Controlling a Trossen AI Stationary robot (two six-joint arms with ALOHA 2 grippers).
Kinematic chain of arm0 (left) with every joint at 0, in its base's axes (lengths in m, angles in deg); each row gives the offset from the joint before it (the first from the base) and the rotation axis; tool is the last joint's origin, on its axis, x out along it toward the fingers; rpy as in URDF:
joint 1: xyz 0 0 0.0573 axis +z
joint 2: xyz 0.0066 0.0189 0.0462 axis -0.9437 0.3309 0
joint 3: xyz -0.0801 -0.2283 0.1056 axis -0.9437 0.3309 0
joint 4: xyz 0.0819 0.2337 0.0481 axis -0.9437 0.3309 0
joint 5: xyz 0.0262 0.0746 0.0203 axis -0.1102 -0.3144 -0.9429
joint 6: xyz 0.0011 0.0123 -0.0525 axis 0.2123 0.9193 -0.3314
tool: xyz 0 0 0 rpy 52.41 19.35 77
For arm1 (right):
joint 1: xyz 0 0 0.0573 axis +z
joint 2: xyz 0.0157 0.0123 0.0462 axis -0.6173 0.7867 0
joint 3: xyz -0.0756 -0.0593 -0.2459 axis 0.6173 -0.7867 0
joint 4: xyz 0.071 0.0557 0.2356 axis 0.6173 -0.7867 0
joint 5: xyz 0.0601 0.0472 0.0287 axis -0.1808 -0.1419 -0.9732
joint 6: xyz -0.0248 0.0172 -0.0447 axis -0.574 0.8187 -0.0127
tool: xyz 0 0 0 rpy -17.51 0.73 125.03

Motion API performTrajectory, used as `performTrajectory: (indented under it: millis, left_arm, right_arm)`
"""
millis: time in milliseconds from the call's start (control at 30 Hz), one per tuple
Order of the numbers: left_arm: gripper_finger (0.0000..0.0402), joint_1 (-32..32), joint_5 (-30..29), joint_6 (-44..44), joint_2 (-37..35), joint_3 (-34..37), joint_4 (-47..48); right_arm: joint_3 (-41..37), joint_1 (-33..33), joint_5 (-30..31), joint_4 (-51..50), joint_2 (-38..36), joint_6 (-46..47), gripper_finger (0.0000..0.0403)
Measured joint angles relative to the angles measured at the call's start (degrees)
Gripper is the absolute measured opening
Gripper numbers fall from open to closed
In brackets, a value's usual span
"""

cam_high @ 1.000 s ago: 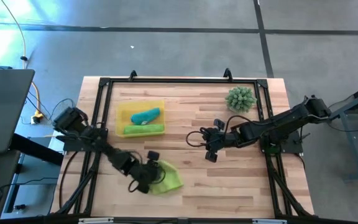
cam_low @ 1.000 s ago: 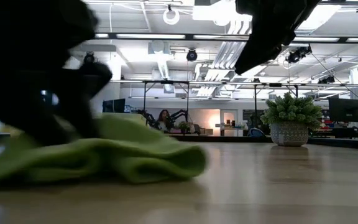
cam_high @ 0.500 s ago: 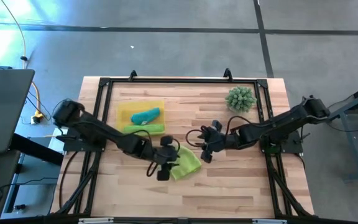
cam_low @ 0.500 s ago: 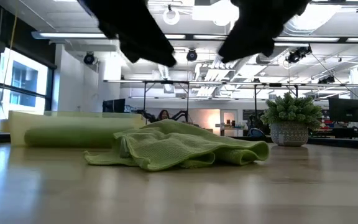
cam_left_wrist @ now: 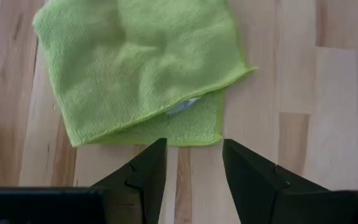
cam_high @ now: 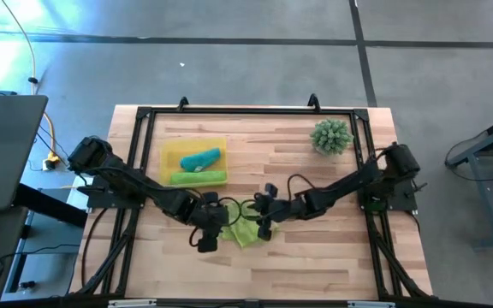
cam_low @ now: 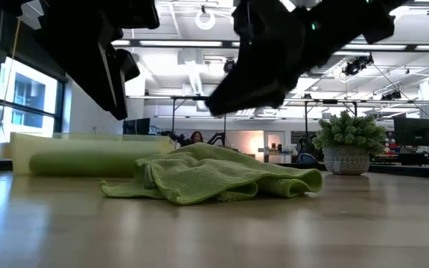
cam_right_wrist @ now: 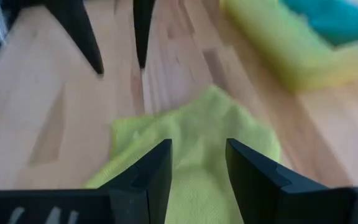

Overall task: Roll microfiber towels into tight, uniform cylinder then place into a basket
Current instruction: Fold the light green microfiber towel

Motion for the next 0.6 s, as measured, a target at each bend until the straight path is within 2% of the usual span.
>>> performTrajectory:
  millis: [233,367,600]
  left_arm:
    - [0.0147,0.0,0.0,-1.2,0.0,0.0,0.7]
    - [0.0147,0.0,0.1,-1.7,0.0,0.0,0.8]
    - [0.0147,0.0,0.0,-1.6,0.4,0.0,0.1]
  right_arm:
    - [0.0,0.0,-1.0,-4.9,4.4,5.1,0.0141]
    - [0.0,0.0,-1.3,-12.5,4.3,7.8,0.0141]
    - [0.0,0.0,-1.0,-23.2,2.7,6.5,0.0141]
